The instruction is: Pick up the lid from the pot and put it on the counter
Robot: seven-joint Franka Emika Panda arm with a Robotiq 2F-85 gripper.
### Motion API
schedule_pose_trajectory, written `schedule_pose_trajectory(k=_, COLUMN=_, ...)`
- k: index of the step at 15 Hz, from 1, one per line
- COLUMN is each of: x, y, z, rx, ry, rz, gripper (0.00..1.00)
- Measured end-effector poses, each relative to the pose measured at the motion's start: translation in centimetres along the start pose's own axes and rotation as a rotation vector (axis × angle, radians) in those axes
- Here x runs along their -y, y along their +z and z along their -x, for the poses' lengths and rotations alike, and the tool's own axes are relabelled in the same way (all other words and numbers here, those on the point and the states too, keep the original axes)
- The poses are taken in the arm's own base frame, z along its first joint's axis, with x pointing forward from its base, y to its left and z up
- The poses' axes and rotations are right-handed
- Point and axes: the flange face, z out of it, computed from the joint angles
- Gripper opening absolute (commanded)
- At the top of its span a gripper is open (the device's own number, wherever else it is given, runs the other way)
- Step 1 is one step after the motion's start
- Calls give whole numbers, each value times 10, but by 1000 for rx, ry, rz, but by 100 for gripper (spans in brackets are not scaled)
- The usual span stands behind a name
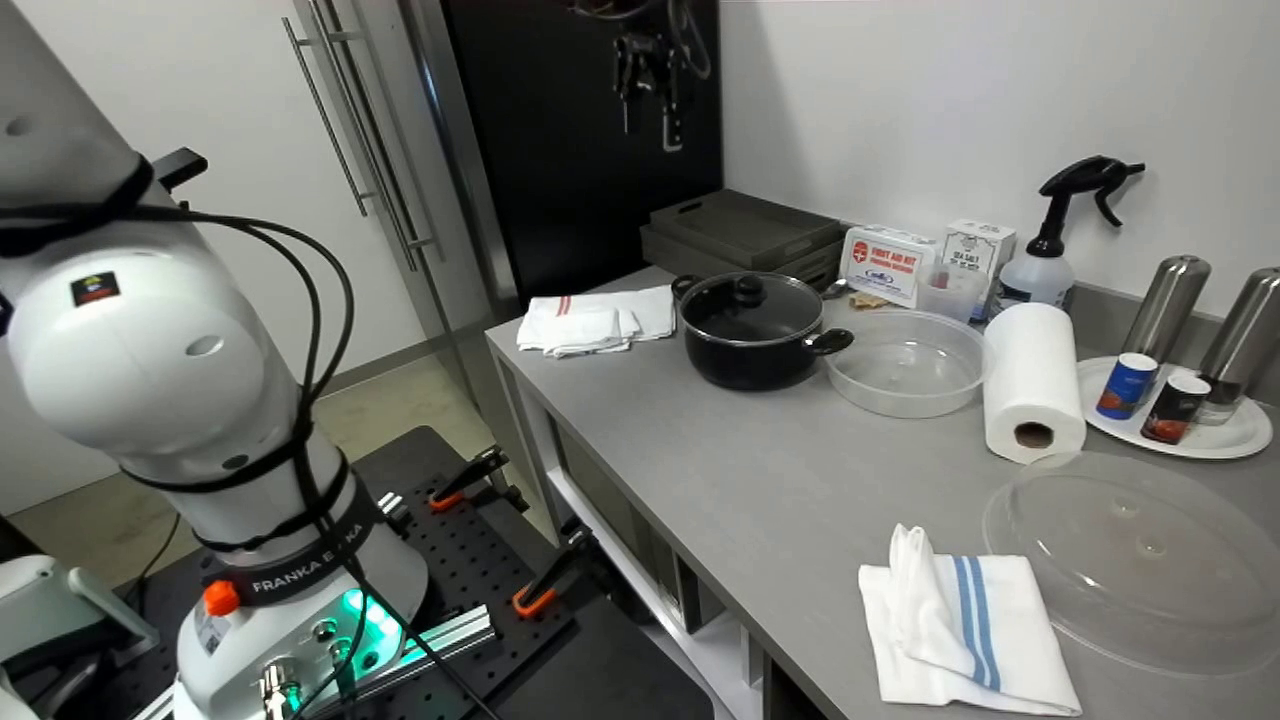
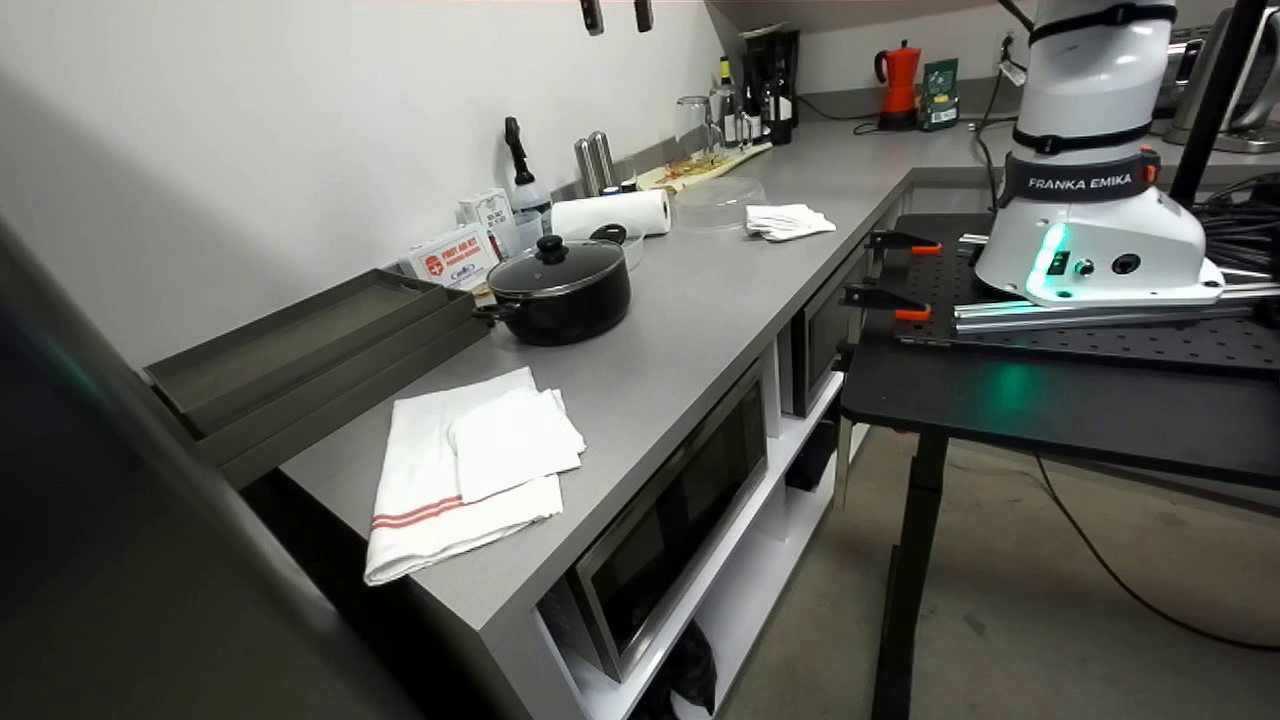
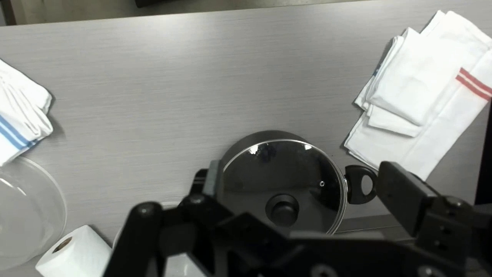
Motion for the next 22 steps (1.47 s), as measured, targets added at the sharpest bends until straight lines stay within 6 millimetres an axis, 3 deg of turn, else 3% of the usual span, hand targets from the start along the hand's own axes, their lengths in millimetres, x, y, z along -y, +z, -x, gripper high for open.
schedule_pose_trajectory(k=5, x=3, y=37, z=-55, rx=-13, ry=13, rz=-3, gripper=100)
schedule_pose_trajectory(k=10, x=6, y=71, z=-94, rx=-47, ry=16, rz=-13, gripper=100)
schedule_pose_trajectory(k=22, x=33, y=146, z=-129, rx=-48, ry=-41, rz=26, gripper=100)
